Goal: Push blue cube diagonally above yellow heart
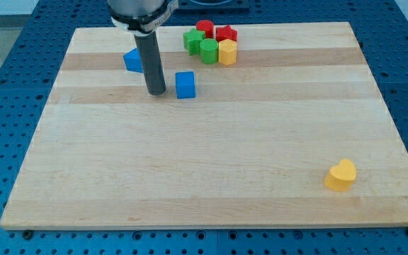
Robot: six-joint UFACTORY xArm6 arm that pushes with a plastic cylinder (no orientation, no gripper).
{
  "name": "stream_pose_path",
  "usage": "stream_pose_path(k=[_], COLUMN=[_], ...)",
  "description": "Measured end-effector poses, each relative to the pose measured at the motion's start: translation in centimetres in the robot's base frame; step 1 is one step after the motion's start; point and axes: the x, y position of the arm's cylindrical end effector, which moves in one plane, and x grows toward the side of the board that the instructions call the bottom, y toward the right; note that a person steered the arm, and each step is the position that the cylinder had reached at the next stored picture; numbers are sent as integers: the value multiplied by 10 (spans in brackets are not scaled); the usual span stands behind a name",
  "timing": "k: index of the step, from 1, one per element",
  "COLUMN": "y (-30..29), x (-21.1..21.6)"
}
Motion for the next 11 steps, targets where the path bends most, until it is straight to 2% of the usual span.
stream_pose_path(k=[1,4,5,6,7,8,11], y=[13,106,93,64,90,122,177], x=[-11,46,41,18,-4,-2,67])
